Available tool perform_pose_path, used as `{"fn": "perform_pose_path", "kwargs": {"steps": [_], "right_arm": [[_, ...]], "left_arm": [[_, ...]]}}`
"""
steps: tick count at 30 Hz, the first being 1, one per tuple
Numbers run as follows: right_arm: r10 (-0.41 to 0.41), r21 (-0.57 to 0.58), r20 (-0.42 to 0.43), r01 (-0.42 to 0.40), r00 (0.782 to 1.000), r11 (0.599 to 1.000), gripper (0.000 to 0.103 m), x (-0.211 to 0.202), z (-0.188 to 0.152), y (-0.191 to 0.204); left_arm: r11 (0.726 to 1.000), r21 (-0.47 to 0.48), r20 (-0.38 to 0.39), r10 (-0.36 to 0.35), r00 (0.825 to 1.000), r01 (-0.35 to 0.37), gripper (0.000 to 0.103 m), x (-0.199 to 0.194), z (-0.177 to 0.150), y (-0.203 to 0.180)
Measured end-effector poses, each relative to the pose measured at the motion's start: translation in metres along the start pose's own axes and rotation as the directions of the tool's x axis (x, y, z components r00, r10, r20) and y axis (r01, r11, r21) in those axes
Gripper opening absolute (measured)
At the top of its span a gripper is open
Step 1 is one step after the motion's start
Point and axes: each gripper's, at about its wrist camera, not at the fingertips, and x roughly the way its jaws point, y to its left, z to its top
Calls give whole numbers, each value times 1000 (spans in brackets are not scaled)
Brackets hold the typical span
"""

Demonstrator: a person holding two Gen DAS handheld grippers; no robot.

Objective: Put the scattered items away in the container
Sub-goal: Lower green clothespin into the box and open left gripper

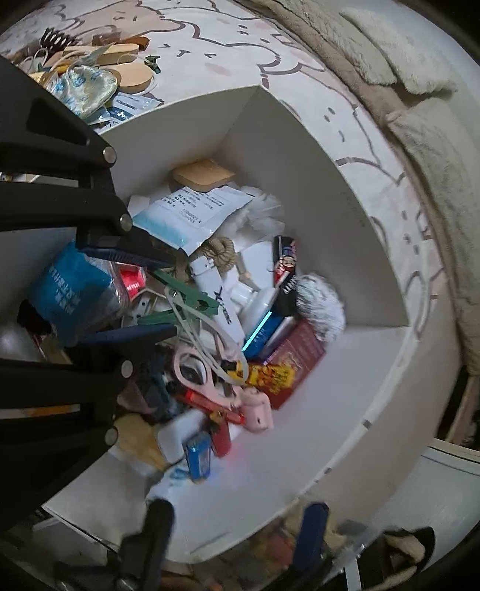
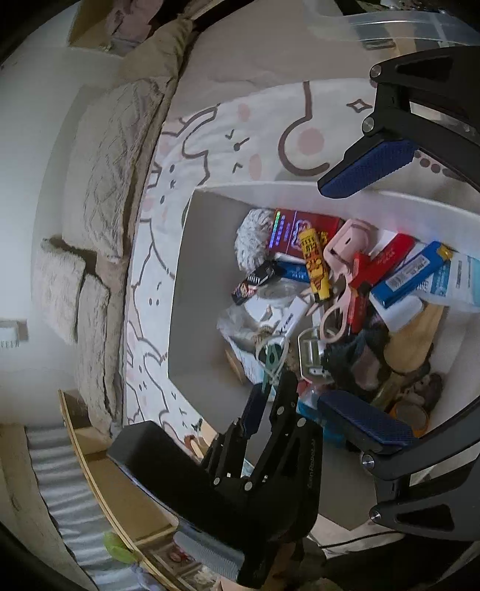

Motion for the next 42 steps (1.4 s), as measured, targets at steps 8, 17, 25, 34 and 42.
{"fn": "perform_pose_path", "kwargs": {"steps": [8, 17, 25, 34, 42], "right_arm": [[21, 76, 34, -24, 999, 997, 103, -4, 4, -14], [38, 96, 35, -42, 999, 995, 103, -3, 7, -17], [48, 123, 40, -53, 998, 991, 103, -3, 9, -21], [50, 134, 38, -55, 998, 989, 103, -2, 9, -22], [59, 130, 36, -64, 998, 989, 103, -1, 9, -22]], "left_arm": [[994, 83, -138, 75, 988, -64, 30, 29, 17, -8], [979, 184, -213, 126, 969, -87, 30, 59, 25, -26], [985, 135, -205, 135, 969, -109, 30, 70, 38, -10], [984, 24, -144, 176, 974, -174, 31, 60, 46, 21], [992, 55, -198, 120, 973, -111, 46, 61, 38, 19]]}}
